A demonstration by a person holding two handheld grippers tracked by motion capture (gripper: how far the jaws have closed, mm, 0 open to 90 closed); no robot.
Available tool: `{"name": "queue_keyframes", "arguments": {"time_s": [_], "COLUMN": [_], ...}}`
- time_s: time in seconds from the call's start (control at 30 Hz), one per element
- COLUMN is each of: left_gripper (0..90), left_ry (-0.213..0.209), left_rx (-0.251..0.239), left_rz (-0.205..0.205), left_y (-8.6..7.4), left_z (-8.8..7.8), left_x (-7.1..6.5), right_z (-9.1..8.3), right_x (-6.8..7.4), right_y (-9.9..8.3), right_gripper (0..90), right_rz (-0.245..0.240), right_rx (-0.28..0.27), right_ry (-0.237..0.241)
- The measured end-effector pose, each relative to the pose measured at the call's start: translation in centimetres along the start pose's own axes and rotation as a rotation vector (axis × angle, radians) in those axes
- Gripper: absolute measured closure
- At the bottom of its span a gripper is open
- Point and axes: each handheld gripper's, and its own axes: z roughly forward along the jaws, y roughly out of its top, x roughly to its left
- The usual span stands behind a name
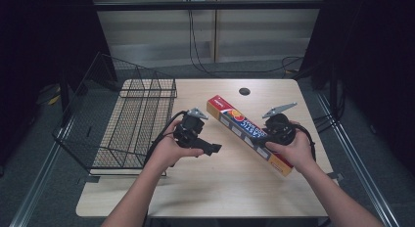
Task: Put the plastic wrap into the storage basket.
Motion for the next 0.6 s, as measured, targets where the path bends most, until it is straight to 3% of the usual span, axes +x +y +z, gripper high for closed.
{"name": "queue_keyframes", "arguments": {"time_s": [0.13,0.17,0.3,0.33,0.5,0.6], "left_gripper": [4.0,4.0,3.9,3.5,2.7,2.5], "left_ry": [-0.003,-0.006,-0.001,0.001,0.01,0.009], "left_rx": [0.025,0.038,0.037,0.043,0.047,0.051], "left_rz": [0.008,0.015,0.012,0.032,-0.002,0.01], "left_y": [0.8,1.3,1.9,2.1,2.7,3.0], "left_z": [-0.2,-0.3,-0.4,-0.5,-0.3,-0.3], "left_x": [0.2,0.3,0.5,0.7,1.1,1.5], "right_z": [-0.2,-0.2,-0.3,-0.3,-0.5,-0.5], "right_x": [0.2,0.3,0.6,0.7,0.8,0.9], "right_y": [0.0,0.0,0.0,0.0,0.0,0.0], "right_gripper": [45.7,45.7,45.6,45.6,45.6,45.6], "right_rz": [-0.012,-0.034,-0.057,-0.062,-0.079,-0.096], "right_rx": [0.001,0.003,0.009,0.011,0.008,0.009], "right_ry": [0.012,0.023,0.027,0.038,0.056,0.064]}}
